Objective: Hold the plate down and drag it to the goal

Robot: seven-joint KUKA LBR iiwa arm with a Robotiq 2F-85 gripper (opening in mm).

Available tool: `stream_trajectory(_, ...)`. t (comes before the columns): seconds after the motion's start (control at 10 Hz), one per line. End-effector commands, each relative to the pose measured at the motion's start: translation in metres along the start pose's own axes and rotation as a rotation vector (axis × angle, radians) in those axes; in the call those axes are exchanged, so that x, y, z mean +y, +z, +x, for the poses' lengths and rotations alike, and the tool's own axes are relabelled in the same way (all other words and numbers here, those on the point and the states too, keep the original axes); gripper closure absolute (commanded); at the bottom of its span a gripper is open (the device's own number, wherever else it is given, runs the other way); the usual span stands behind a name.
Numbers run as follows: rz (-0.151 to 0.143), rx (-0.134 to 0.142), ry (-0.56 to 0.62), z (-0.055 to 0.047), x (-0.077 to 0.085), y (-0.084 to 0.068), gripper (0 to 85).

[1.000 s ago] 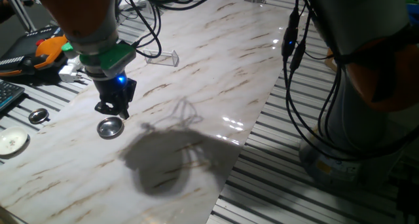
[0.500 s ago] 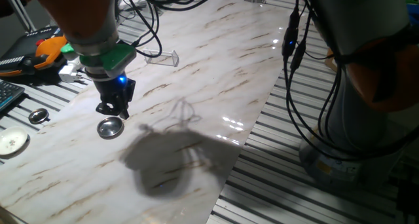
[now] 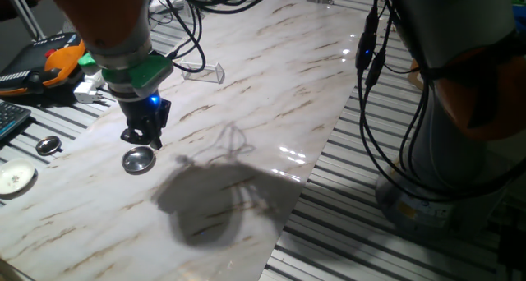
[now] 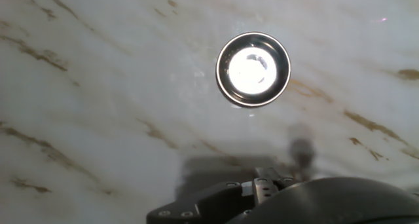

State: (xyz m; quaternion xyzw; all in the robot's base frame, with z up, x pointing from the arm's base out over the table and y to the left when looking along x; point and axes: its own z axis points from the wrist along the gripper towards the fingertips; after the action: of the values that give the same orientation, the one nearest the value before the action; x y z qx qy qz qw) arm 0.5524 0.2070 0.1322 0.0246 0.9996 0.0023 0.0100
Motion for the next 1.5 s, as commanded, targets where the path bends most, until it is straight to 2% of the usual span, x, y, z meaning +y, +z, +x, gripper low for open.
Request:
stream_trajectory(0.0, 0.001, 0.003, 0.009, 0.000, 0.001, 0.000, 85.0)
stream_trajectory(0.3, 0.005, -0.001, 0.033, -0.007, 0.003, 0.007, 85.0)
stream_trajectory(0.4, -0.014, 0.004, 0.043, -0.013, 0.006, 0.015, 85.0)
stream_trajectory(0.6, -0.030, 0.001, 0.051, -0.024, 0.011, 0.027, 85.0)
stream_trajectory(0.7, -0.024, -0.001, 0.054, -0.028, 0.015, 0.030, 85.0)
stream_trajectory(0.8, 0.001, -0.005, 0.042, -0.029, 0.017, 0.031, 85.0)
stream_trajectory(1.0, 0.013, -0.012, 0.010, -0.033, 0.013, 0.032, 85.0)
stream_trajectory(1.4, -0.019, -0.002, -0.003, -0.052, 0.002, 0.041, 85.0)
